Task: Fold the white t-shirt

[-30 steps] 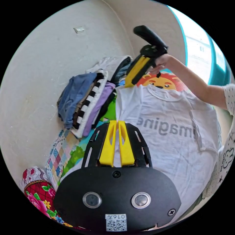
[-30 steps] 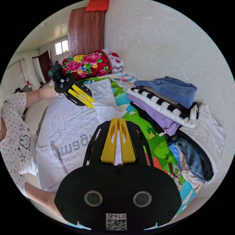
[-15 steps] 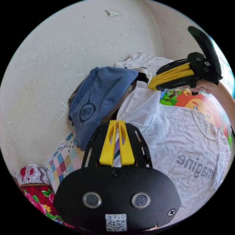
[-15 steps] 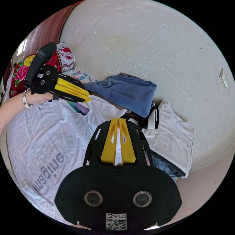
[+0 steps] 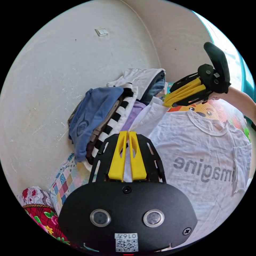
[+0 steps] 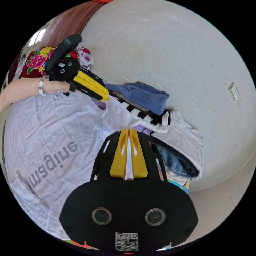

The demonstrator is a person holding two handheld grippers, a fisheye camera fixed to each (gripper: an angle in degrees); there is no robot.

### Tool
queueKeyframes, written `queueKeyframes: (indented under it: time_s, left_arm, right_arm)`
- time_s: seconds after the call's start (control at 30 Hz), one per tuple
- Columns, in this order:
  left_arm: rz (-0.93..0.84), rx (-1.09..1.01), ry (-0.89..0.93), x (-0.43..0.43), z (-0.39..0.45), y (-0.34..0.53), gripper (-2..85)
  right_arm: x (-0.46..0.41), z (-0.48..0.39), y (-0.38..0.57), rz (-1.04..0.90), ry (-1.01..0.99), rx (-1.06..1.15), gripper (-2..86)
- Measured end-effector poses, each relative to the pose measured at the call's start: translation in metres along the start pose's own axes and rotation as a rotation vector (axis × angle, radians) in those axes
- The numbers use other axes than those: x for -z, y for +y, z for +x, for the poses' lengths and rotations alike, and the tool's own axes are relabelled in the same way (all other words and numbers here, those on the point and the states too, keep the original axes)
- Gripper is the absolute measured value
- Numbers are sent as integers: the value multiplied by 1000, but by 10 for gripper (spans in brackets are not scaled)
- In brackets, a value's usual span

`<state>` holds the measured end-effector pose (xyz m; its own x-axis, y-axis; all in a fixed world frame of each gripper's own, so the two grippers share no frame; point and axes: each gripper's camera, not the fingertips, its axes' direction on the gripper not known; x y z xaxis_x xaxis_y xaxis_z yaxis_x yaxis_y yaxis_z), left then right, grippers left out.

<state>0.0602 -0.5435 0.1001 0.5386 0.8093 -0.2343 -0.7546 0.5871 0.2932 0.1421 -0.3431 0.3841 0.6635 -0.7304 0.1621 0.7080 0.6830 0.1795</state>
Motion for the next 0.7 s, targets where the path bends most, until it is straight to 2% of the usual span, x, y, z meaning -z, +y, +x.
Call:
queueKeyframes:
  time_s: [0.13,0.23,0.3,0.4,0.47,0.53,0.6,0.7]
  left_arm:
    - [-117,19,71,-32,13,27,9]
    - [-227,115,158,-54,5,52,72]
    - [-196,171,228,-51,-11,72,92]
    - [-124,289,209,-51,-49,86,88]
    - [-112,364,222,-65,-74,88,84]
    - [-140,405,280,-90,-91,89,82]
    - [-170,441,320,-124,-98,92,78]
    - [-143,513,322,-153,-102,99,68]
  right_arm:
    - [-14,-16,27,-102,-121,-18,15]
    - [-20,-22,44,-209,-197,20,54]
    - [-15,-19,54,-235,-228,36,84]
    - [4,0,65,-165,-165,1,106]
    - [12,33,66,-64,-148,-168,99]
    - [5,56,64,-26,-231,-290,86]
    - [-10,65,60,-52,-222,-309,79]
    - [-43,62,55,-188,-126,-264,80]
